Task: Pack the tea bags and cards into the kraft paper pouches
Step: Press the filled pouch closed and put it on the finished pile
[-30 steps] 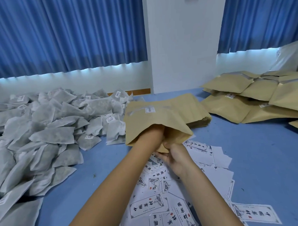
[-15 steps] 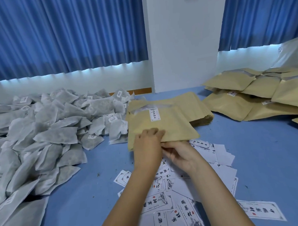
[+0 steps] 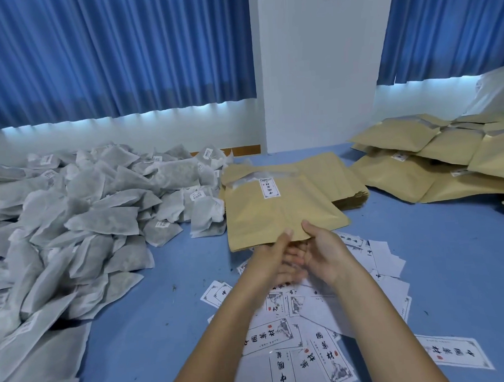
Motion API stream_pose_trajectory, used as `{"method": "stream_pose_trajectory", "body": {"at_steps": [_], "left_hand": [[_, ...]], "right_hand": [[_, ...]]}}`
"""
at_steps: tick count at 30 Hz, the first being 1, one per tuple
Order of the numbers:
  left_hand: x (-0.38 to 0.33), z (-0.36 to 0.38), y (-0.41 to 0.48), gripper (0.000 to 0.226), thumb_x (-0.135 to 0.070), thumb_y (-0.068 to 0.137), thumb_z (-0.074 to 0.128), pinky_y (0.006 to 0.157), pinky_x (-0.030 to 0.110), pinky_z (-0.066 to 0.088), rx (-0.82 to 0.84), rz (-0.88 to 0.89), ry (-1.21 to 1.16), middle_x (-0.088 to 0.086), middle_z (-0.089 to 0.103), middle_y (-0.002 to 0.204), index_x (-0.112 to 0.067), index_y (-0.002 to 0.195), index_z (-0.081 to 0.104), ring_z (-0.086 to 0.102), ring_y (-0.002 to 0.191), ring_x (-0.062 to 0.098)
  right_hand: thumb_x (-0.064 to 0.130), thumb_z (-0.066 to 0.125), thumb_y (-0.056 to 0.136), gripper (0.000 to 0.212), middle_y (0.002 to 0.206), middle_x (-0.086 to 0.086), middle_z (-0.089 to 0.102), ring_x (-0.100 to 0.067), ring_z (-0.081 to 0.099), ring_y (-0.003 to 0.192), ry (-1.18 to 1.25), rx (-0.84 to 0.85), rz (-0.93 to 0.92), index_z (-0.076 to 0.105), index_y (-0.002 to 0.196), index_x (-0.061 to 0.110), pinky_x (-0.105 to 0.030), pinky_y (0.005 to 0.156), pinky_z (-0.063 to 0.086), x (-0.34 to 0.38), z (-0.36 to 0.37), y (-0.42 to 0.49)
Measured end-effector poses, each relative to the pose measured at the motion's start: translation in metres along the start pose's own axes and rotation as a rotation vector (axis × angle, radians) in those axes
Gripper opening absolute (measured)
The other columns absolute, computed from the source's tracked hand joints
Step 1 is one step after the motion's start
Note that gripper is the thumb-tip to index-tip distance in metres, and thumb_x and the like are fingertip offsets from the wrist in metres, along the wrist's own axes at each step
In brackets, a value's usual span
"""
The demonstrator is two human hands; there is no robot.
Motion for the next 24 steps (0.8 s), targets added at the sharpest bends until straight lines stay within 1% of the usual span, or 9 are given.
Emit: {"method": "stream_pose_trajectory", "body": {"at_steps": [2, 4, 6, 8, 12, 16, 19, 21, 24], "left_hand": [[0.0, -0.023, 0.007, 0.027, -0.027, 0.094, 0.058, 0.061, 0.026, 0.058, -0.128, 0.036, -0.408, 0.01, 0.071, 0.088, -0.005, 0.108, 0.061, 0.069, 0.064, 0.017], [-0.002, -0.041, 0.009, 0.024, -0.014, 0.092, 0.06, 0.058, 0.02, 0.055, -0.199, 0.123, -0.567, 0.006, 0.07, 0.099, -0.009, 0.115, 0.056, 0.071, 0.069, 0.015], [-0.005, -0.048, 0.009, 0.019, -0.011, 0.091, 0.061, 0.058, 0.02, 0.055, -0.232, 0.17, -0.556, 0.001, 0.069, 0.102, -0.015, 0.109, 0.057, 0.071, 0.071, 0.014], [-0.008, -0.051, 0.008, 0.017, -0.01, 0.091, 0.062, 0.058, 0.02, 0.055, -0.264, 0.191, -0.533, 0.002, 0.068, 0.106, -0.019, 0.104, 0.058, 0.071, 0.074, 0.016], [-0.013, -0.056, 0.005, 0.017, -0.006, 0.089, 0.063, 0.055, 0.02, 0.054, -0.292, 0.215, -0.534, 0.008, 0.067, 0.108, -0.015, 0.103, 0.059, 0.069, 0.071, 0.017], [-0.014, -0.058, 0.004, 0.016, -0.004, 0.088, 0.063, 0.054, 0.02, 0.054, -0.296, 0.227, -0.523, 0.008, 0.068, 0.102, -0.014, 0.101, 0.06, 0.068, 0.071, 0.017], [-0.013, -0.056, 0.005, 0.015, -0.005, 0.088, 0.064, 0.054, 0.022, 0.055, -0.28, 0.216, -0.491, 0.004, 0.072, 0.086, -0.014, 0.098, 0.059, 0.065, 0.063, 0.017], [-0.013, -0.054, 0.005, 0.013, -0.005, 0.089, 0.064, 0.053, 0.021, 0.054, -0.27, 0.214, -0.47, -0.001, 0.072, 0.073, -0.014, 0.097, 0.059, 0.062, 0.058, 0.017], [-0.013, -0.055, 0.005, 0.012, -0.005, 0.089, 0.063, 0.052, 0.021, 0.053, -0.281, 0.229, -0.456, -0.002, 0.071, 0.068, -0.014, 0.097, 0.059, 0.06, 0.055, 0.017]], "right_hand": [[0.019, 0.049, 0.099, 0.025, 0.099, -0.019, 0.068, -0.026, 0.066, 0.082, -0.14, 0.041, 0.013, 0.057, 0.117, 0.003, -0.032, 0.071, 0.053, -0.005, 0.003, -0.002], [0.02, 0.056, 0.095, 0.017, 0.085, -0.014, 0.07, -0.021, 0.062, 0.069, -0.271, 0.019, 0.02, 0.06, 0.107, 0.008, -0.026, 0.063, 0.049, -0.008, 0.0, -0.003], [0.017, 0.062, 0.092, 0.01, 0.073, -0.012, 0.065, -0.019, 0.054, 0.058, -0.264, -0.063, -0.026, 0.059, 0.096, 0.008, -0.023, 0.048, 0.047, 0.001, -0.01, -0.004], [0.011, 0.064, 0.089, 0.008, 0.069, -0.011, 0.059, -0.018, 0.05, 0.056, -0.179, -0.16, -0.064, 0.059, 0.091, 0.005, -0.02, 0.043, 0.047, 0.015, -0.026, -0.004], [0.005, 0.067, 0.086, 0.008, 0.065, -0.009, 0.058, -0.017, 0.054, 0.059, -0.216, -0.17, -0.057, 0.06, 0.085, 0.001, -0.017, 0.046, 0.05, 0.026, -0.037, -0.006], [0.0, 0.065, 0.085, 0.006, 0.073, -0.009, 0.058, -0.016, 0.051, 0.059, -0.228, -0.178, -0.074, 0.06, 0.084, 0.0, -0.018, 0.051, 0.048, 0.028, -0.038, -0.003], [-0.004, 0.064, 0.084, 0.008, 0.074, -0.01, 0.057, -0.016, 0.048, 0.059, -0.201, -0.215, -0.086, 0.058, 0.08, 0.001, -0.021, 0.056, 0.041, 0.03, -0.043, -0.001], [-0.003, 0.065, 0.083, 0.009, 0.071, -0.009, 0.057, -0.016, 0.047, 0.057, -0.202, -0.234, -0.099, 0.059, 0.079, 0.001, -0.021, 0.053, 0.04, 0.03, -0.044, -0.002], [0.003, 0.069, 0.083, 0.009, 0.066, -0.009, 0.058, -0.015, 0.049, 0.054, -0.203, -0.252, -0.12, 0.061, 0.081, 0.001, -0.019, 0.049, 0.044, 0.025, -0.042, -0.002]]}}
Point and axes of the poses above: each hand's wrist, its own y-axis towards the middle knuckle, its own z-axis out of the palm, x = y × z, the point moved 8 cm from there along y, towards the middle knuckle
